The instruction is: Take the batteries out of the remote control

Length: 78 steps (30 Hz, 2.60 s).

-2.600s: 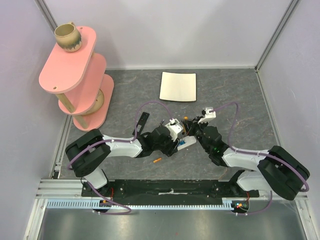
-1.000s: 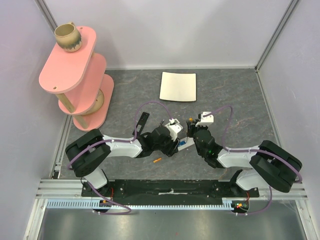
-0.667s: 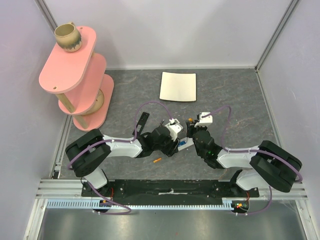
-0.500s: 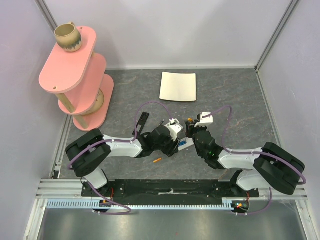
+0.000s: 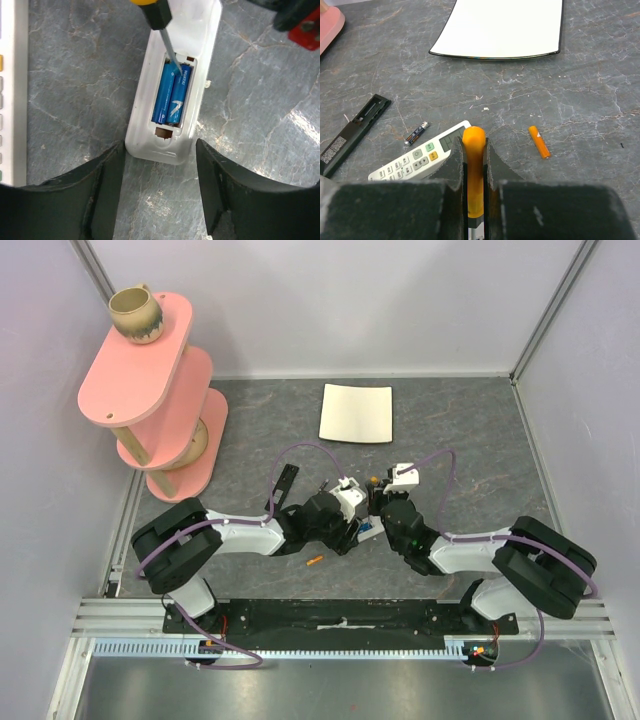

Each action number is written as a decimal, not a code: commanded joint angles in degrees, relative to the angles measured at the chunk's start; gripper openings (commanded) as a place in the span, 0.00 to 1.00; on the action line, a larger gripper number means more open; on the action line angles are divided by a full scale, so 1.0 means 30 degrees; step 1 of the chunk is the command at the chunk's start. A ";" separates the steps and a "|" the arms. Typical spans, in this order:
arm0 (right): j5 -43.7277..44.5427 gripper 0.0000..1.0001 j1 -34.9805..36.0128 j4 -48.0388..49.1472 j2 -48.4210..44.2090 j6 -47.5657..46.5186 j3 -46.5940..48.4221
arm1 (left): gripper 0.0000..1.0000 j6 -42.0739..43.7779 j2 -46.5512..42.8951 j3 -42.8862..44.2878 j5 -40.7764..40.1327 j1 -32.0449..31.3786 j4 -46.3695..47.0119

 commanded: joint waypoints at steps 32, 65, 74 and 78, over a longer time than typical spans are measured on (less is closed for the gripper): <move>-0.0548 0.00 0.0072 -0.0202 -0.2125 0.0056 0.0178 | 0.21 0.1371 0.2030 0.1568 0.0310 -0.0470 -0.5531; 0.2382 0.00 0.0072 0.3931 -0.0071 -0.0530 -0.0553 | 0.02 -0.3173 0.1854 0.0367 -0.1595 -0.1378 -0.5180; 0.2498 0.00 0.0072 0.4516 0.0952 -0.0472 -0.0583 | 0.02 -0.3114 0.1679 0.0484 -0.1653 -0.1379 -0.5151; 0.2644 0.00 0.0072 0.4400 0.1187 -0.0501 -0.0670 | 0.02 -0.3114 0.1678 0.0484 -0.1683 -0.1379 -0.5151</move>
